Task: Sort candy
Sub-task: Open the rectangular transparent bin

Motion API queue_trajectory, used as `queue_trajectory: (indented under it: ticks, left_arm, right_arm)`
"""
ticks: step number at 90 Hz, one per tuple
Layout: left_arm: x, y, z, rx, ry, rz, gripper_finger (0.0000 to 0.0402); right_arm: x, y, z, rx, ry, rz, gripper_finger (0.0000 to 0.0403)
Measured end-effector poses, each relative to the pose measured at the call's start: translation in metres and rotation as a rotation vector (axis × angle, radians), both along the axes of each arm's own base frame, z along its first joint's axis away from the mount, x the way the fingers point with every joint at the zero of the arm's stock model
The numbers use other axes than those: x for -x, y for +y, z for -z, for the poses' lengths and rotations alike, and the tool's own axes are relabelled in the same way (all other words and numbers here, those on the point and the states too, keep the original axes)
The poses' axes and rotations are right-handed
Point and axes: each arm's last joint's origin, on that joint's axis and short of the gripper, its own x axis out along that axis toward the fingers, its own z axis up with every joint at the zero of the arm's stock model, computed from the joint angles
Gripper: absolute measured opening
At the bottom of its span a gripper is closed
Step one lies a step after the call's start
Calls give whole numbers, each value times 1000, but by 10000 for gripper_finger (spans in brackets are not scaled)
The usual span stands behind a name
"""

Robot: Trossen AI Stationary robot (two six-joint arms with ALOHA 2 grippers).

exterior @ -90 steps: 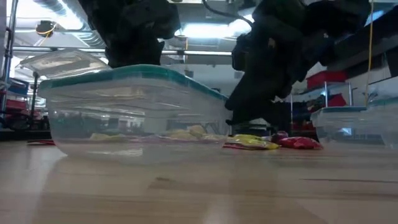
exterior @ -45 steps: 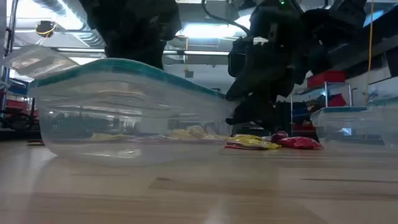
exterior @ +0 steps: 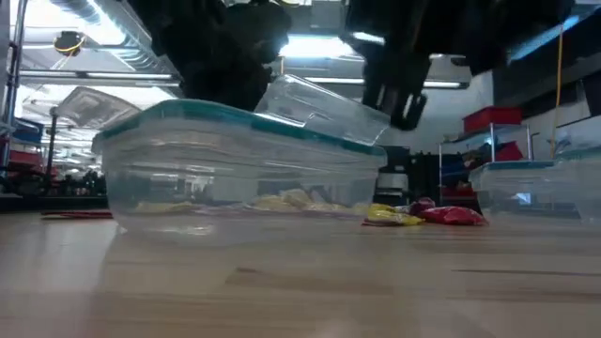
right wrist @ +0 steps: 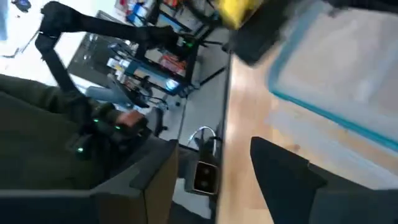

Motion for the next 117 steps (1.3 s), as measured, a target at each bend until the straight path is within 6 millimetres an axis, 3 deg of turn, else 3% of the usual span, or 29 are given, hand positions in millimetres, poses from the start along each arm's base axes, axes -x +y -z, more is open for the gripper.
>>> queue_trajectory:
  ticks: [12, 20, 35, 47, 61, 86, 117]
  left_arm:
    - [0, -1, 0, -10, 5, 20, 0]
    - [0, -3, 0, -15, 2, 32, 0]
    - [-3, -5, 0, -6, -29, 44, 0]
    - [-3, -6, 0, -13, -29, 56, 0]
    - [-4, -4, 0, -11, -33, 52, 0]
    - [-4, -4, 0, -15, -32, 56, 0]
    - [-5, -1, 0, -10, 0, 133, 0]
  right_arm:
    - [8, -8, -33, 119, 5, 112, 188]
    - [17, -18, -49, 277, 76, 280, 188]
    - [23, -42, -58, 511, 225, 661, 188]
    - [23, -63, -44, 531, 358, 814, 188]
    - [27, -79, -14, 526, 615, 826, 188]
    - [14, -64, 19, 479, 712, 663, 188]
    - [16, -20, 22, 434, 664, 587, 188]
